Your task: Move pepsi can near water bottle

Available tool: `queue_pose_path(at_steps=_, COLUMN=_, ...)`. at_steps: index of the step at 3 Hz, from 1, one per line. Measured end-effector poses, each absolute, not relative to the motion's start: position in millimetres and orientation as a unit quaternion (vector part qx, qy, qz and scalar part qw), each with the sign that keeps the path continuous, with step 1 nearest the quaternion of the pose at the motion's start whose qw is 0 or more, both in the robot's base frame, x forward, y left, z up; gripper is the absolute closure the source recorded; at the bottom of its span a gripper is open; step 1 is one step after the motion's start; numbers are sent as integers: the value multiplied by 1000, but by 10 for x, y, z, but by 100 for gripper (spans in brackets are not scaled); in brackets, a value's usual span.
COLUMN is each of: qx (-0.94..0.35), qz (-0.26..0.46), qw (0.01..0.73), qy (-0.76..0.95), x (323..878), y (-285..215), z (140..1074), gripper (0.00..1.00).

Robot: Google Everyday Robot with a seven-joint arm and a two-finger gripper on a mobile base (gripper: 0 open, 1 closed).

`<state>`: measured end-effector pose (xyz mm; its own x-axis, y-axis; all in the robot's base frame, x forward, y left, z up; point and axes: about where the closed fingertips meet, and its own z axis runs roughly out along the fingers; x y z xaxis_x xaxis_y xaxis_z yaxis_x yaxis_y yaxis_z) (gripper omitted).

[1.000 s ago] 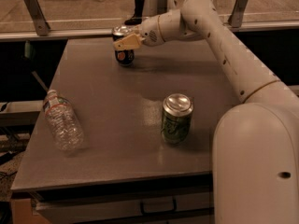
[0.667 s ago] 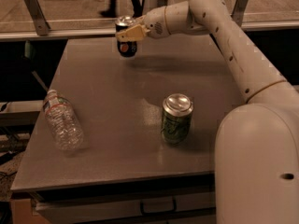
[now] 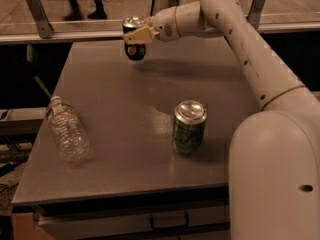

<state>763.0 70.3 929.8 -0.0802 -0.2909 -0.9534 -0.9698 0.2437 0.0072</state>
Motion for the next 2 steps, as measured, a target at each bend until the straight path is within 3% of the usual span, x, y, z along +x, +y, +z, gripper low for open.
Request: queue_pose_path(at_steps=2, qx=-532, qz=419, qw=429, qy=598, x=7089, y=1430, z=9097, gripper=100)
